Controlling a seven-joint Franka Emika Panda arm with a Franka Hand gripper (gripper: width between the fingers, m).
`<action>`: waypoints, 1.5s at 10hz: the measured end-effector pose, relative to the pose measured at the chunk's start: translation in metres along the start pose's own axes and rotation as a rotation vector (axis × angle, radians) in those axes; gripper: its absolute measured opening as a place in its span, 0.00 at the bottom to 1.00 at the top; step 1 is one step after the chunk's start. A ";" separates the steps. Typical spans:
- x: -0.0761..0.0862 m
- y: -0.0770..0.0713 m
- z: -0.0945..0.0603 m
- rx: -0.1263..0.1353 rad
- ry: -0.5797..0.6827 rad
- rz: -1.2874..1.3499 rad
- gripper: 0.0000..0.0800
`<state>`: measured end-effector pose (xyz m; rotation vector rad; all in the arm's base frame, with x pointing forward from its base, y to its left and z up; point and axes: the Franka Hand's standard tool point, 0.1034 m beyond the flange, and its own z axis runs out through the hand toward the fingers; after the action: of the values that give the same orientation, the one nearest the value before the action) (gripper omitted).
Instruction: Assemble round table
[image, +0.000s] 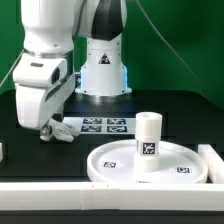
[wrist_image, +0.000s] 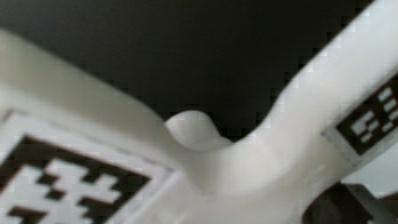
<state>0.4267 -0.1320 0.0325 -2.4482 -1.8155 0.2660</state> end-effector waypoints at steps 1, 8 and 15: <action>0.005 -0.001 -0.011 0.044 -0.011 0.050 0.57; 0.038 0.008 -0.068 0.297 -0.012 0.185 0.57; 0.086 0.020 -0.083 0.446 0.129 0.320 0.57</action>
Offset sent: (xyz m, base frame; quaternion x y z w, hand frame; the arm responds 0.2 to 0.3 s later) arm 0.0217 0.0281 0.0414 0.1185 0.0168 0.0532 0.9914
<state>0.4849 -0.0525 0.1027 -2.3491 -1.1534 0.4637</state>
